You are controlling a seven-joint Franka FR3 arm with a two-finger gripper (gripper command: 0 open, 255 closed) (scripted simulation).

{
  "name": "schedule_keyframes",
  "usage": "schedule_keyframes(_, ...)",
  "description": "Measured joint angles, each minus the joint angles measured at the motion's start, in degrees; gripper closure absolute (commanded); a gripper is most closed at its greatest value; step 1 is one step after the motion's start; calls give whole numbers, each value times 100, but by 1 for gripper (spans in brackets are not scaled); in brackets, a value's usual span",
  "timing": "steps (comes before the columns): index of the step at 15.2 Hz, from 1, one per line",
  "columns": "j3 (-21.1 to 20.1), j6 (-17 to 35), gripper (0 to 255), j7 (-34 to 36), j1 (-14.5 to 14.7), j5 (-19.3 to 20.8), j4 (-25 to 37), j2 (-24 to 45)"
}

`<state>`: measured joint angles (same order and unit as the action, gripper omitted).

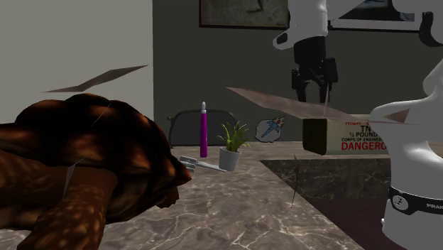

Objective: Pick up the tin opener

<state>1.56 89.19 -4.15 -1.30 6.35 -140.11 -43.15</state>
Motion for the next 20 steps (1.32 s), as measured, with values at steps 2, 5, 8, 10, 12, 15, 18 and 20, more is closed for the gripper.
schedule_keyframes(2,22,86,0,-18,-9,25,14,92)
schedule_keyframes(5,107,551,0,-69,-39,115,85,578)
schedule_keyframes(8,194,1004,0,-133,-70,201,325,1204)
schedule_keyframes(10,259,1332,0,-181,-95,255,463,1627)
schedule_keyframes(12,297,1625,0,-195,-107,291,566,1979)
schedule_keyframes(15,372,1983,0,-264,-134,336,899,2600)
schedule_keyframes(18,439,2393,0,-321,-162,361,1241,3282)
schedule_keyframes(20,465,2555,0,-354,-172,358,1545,3702)
